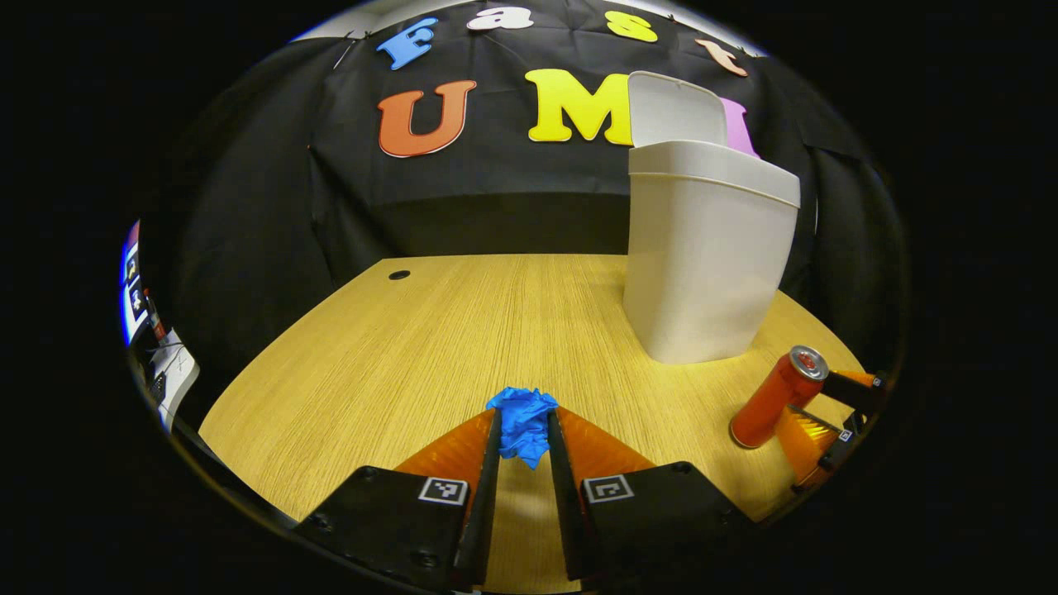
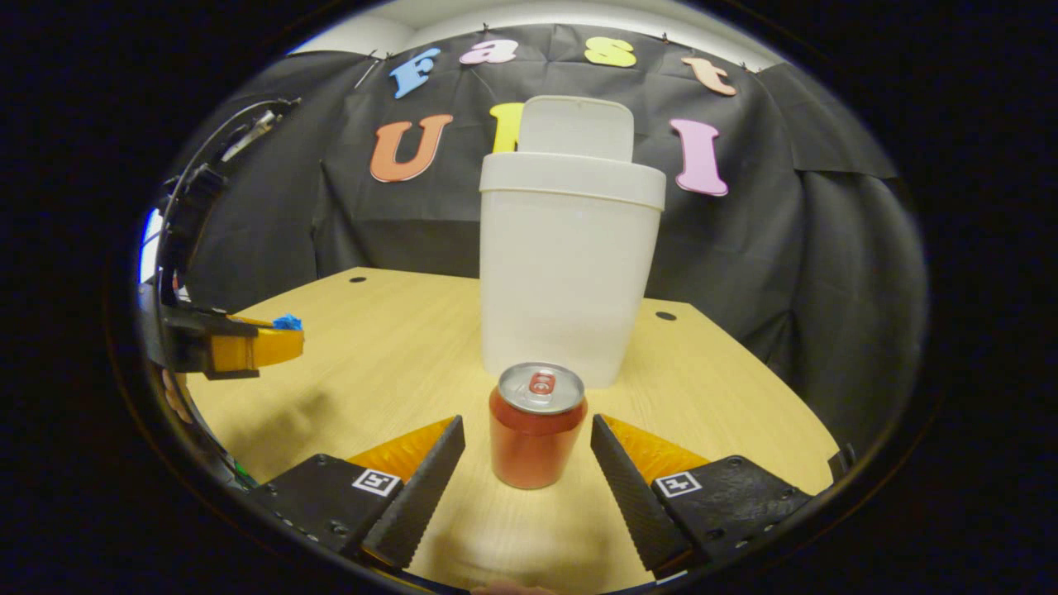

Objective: Press the lid of the desktop garbage bin to open it, pick up the crumpled paper on the desktop and throw it into the bin, then pick up the pop can on the desktop and drop it into the bin, and finally close the garbage bin lid.

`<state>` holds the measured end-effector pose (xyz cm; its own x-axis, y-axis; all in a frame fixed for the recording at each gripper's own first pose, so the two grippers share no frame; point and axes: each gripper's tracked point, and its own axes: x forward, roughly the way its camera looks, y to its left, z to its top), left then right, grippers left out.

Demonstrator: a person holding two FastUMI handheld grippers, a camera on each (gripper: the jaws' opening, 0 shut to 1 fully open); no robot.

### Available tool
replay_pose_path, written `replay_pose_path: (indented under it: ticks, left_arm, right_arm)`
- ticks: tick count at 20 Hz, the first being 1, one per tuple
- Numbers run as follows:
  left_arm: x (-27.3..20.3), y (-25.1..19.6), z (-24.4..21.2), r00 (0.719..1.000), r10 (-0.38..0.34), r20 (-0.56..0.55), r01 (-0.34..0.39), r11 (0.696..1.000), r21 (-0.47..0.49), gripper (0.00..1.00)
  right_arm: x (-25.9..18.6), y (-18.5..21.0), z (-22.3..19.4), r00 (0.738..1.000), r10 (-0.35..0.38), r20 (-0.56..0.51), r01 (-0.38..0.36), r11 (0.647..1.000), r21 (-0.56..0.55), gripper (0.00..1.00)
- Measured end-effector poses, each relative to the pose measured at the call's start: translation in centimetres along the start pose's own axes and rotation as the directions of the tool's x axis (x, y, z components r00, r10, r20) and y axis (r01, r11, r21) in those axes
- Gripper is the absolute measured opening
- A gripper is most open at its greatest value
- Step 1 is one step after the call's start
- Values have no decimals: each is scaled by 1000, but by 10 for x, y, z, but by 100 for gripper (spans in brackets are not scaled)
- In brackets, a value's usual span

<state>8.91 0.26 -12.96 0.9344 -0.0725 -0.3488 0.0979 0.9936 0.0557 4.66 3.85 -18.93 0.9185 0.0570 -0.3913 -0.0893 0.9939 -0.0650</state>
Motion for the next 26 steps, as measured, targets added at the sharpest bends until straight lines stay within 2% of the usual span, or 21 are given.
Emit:
replay_pose_path:
  ticks: [5,9,10,12,15,19,23,26]
  left_arm:
    - [-15,-1,18,998,11,62,-12,1000,9,37]
    - [-22,-3,25,995,22,97,-25,999,36,37]
    - [-23,-3,26,995,24,100,-28,999,36,37]
    - [-24,-5,28,994,29,110,-32,999,29,37]
    - [-27,-13,34,990,23,142,-22,1000,-3,37]
    - [-32,-14,31,988,54,147,-51,998,-21,37]
    - [-55,-21,42,983,76,169,-64,995,-72,37]
    - [-76,-30,77,970,102,219,-89,994,-68,37]
  right_arm:
    - [25,5,-14,999,12,-36,-11,999,46,96]
    - [35,3,-10,1000,-3,8,2,1000,28,96]
    - [33,2,-8,1000,-3,18,2,1000,29,86]
    - [31,10,-10,999,38,12,-38,999,28,82]
    - [19,12,7,996,66,63,-67,998,14,82]
    - [4,8,33,985,114,126,-119,992,32,82]
    - [-19,-18,65,971,132,201,-142,989,39,82]
    - [-30,-50,85,964,105,244,-116,993,32,82]
